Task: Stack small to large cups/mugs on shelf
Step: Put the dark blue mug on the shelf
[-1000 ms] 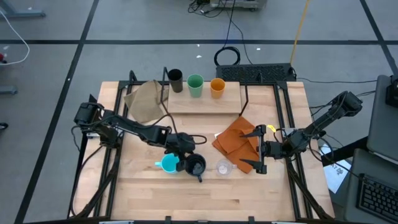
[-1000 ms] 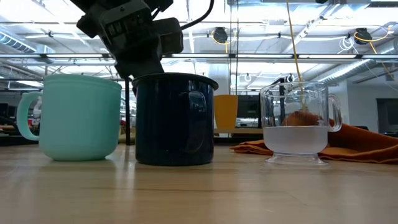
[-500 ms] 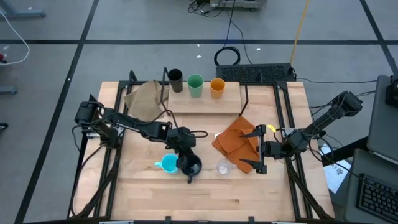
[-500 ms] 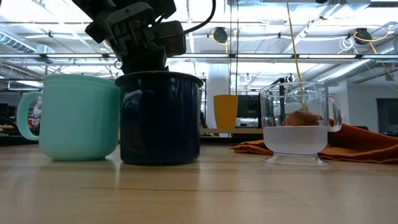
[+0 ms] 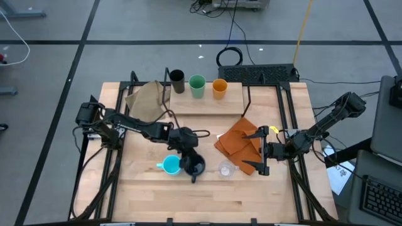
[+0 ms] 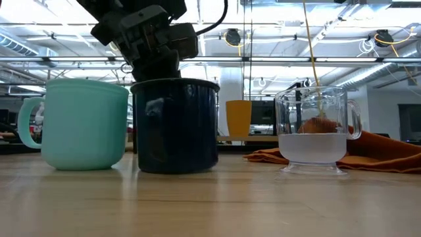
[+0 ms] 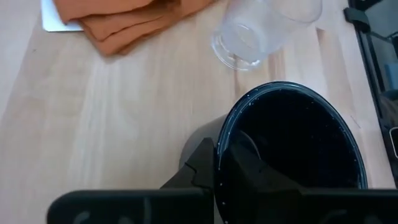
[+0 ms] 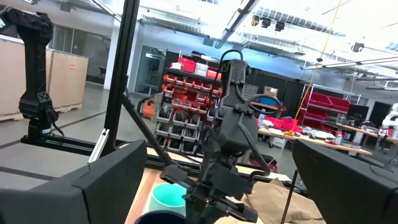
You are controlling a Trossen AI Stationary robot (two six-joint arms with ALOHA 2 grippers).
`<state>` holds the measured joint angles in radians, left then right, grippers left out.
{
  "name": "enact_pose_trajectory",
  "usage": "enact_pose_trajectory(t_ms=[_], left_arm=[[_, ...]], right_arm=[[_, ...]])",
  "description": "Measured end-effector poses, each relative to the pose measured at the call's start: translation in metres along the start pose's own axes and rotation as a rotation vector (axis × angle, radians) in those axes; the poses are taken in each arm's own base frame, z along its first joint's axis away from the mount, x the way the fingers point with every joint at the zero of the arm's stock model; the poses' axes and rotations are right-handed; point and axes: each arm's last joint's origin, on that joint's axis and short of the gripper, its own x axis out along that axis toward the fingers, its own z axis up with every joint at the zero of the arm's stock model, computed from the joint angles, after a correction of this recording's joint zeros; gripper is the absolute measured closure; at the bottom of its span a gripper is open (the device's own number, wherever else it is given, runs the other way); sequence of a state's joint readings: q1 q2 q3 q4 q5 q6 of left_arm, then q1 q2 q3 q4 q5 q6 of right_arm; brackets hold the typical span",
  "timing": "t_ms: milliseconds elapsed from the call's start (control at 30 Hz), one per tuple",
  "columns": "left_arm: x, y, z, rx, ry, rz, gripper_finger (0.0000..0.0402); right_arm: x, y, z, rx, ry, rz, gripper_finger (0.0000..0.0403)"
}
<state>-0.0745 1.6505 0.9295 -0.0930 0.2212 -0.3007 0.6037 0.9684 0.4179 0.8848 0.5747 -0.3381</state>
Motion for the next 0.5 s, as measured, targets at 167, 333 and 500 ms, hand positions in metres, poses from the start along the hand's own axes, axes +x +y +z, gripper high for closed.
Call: enact_pose_trajectory(t_ms=[167, 333, 500], left_arm=[[-0.007, 0.001, 0.016, -0.005, 0.000, 0.029, 0.0384], [-0.023, -0.008, 0.042, 0.058, 0.014, 0.129, 0.0384], [-0.041, -0.012, 0.063, 0.071, 0.025, 0.222, 0.0384]], right_arm=[[0.000, 0.000, 0.000, 0.000, 0.000, 0.000, 0.0009], [0.000, 0.000, 0.000, 0.001, 0.000, 0.000, 0.0009], [0.000, 0.000, 0.000, 0.001, 0.000, 0.000, 0.0009]])
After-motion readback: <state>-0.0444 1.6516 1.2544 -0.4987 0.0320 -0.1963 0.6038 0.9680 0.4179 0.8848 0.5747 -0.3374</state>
